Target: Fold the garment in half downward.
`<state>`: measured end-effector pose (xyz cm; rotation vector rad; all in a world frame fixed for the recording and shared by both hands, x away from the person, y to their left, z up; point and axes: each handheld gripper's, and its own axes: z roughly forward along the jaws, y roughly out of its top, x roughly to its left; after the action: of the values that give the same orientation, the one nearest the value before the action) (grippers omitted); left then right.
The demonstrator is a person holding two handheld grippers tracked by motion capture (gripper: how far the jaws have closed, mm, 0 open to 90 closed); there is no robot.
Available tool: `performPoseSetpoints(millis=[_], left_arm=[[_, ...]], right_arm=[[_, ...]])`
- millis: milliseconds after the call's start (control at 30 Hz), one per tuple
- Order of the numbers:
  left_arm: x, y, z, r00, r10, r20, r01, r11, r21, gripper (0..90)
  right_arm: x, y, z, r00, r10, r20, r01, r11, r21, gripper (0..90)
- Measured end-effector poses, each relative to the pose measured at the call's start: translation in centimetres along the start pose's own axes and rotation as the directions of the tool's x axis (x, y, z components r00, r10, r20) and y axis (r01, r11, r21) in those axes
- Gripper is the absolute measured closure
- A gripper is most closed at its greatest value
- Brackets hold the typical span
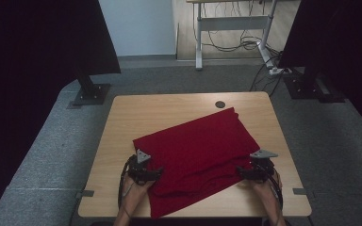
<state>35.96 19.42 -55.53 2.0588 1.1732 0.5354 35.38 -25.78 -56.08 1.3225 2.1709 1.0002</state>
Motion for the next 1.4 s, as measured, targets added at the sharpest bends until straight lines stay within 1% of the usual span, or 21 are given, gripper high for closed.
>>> performPoseSetpoints(millis=[167,200,400,467,567,633,667,700,733,767,800,900,933,1033,1067,1100,1200,1233,1300,1333,1400], left_arm=[[0.0,0.0,0.0,0.9998,0.018,0.003,-0.018,0.9998,-0.006,10.7],[-0.1,0.0,-0.1,0.9988,0.049,0.009,-0.049,0.9986,-0.021,10.7],[-0.1,0.0,-0.4,0.9981,0.059,0.013,-0.059,0.998,-0.02,10.5],[0.1,0.3,-1.3,0.998,0.063,-0.003,-0.063,0.9978,-0.024,10.5],[1.2,0.4,-3.1,0.9993,0.038,-0.004,-0.038,0.9974,-0.062,10.5],[1.2,0.4,-3.1,0.9993,0.038,-0.004,-0.038,0.9974,-0.062,10.5],[2.2,0.2,-4.2,0.9996,0.022,-0.019,-0.023,0.9964,-0.081,10.5],[2.2,0.2,-4.2,0.9996,0.022,-0.019,-0.023,0.9964,-0.081,10.5],[2.2,0.2,-4.2,0.9996,0.022,-0.019,-0.023,0.9964,-0.081,10.5],[3.4,-0.2,-5.2,0.9992,-0.003,-0.04,-0.001,0.9945,-0.104,10.5],[3.8,-0.4,-5.4,0.9987,-0.007,-0.05,0.002,0.9946,-0.104,10.5],[4.1,-0.6,-5.5,0.9981,-0.01,-0.061,0.003,0.9944,-0.106,10.5],[4.9,-1.1,-5.7,0.9962,-0.006,-0.087,-0.002,0.9957,-0.093,10.5],[4.9,-1.1,-5.7,0.9962,-0.006,-0.087,-0.002,0.9957,-0.093,10.8],[5.6,-1.8,-5.5,0.9947,0.013,-0.102,-0.019,0.998,-0.061,10.8],[5.7,-2.0,-5.2,0.9942,0.014,-0.107,-0.02,0.9986,-0.048,11.6],[5.9,-2.5,-4.6,0.9948,0.014,-0.101,-0.015,0.9998,-0.012,11.5],[6.0,-2.9,-4.1,0.9952,0.005,-0.098,-0.003,0.9999,0.013,11.5],[6.0,-2.9,-4.1,0.9952,0.005,-0.098,-0.003,0.9999,0.013,11.4],[6.1,-3.3,-3.6,0.9974,-0.028,-0.067,0.029,0.9996,0.003,11.4],[6.2,-3.3,-3.6,0.9958,-0.047,-0.079,0.048,0.9988,0.006,9.9]], right_arm=[[0.1,0.0,0.0,1.0,0.004,0.002,-0.004,1.0,0.002,13.9],[0.1,0.0,0.0,1.0,0.004,0.002,-0.004,1.0,0.002,12.8],[0.2,0.2,-0.2,1.0,0.006,0.004,-0.006,1.0,0.02,11.3],[0.2,0.2,-0.2,1.0,0.006,0.004,-0.006,1.0,0.02,11.3],[0.6,0.9,-1.6,0.9995,-0.009,-0.03,0.009,1.0,-0.014,9.7],[0.7,1.0,-1.9,0.9993,-0.018,-0.032,0.018,1.0,-0.02,9.7],[0.7,1.0,-1.9,0.9993,-0.018,-0.032,0.018,1.0,-0.02,9.6],[0.7,1.0,-1.9,0.9993,-0.018,-0.032,0.018,1.0,-0.02,9.6],[1.0,1.3,-2.7,0.9982,-0.044,-0.041,0.043,0.999,-0.027,9.6],[1.0,1.3,-2.7,0.9982,-0.044,-0.041,0.043,0.999,-0.027,9.2],[1.2,1.4,-3.5,0.9967,-0.064,-0.049,0.063,0.998,-0.025,8.9],[1.2,1.2,-3.9,0.9963,-0.065,-0.056,0.063,0.998,-0.025,8.8],[1.2,1.2,-3.9,0.9963,-0.065,-0.056,0.063,0.998,-0.025,8.8],[1.0,0.3,-4.4,0.9963,-0.059,-0.062,0.058,0.998,-0.021,8.8],[1.0,0.3,-4.4,0.9963,-0.059,-0.062,0.058,0.998,-0.021,8.8],[0.6,-1.1,-4.6,0.9976,-0.044,-0.054,0.044,0.999,-0.008,8.8],[0.4,-1.9,-4.8,0.9984,-0.034,-0.046,0.034,0.999,-0.005,8.8],[0.3,-2.3,-4.8,0.9987,-0.029,-0.042,0.029,1.0,-0.005,8.8],[0.1,-2.8,-4.8,0.9988,-0.026,-0.042,0.026,1.0,0.004,8.8],[0.1,-2.8,-4.8,0.9988,-0.026,-0.042,0.026,1.0,0.004,8.8],[-0.2,-4.0,-4.6,0.9993,-0.019,-0.031,0.02,0.999,0.036,8.3]])
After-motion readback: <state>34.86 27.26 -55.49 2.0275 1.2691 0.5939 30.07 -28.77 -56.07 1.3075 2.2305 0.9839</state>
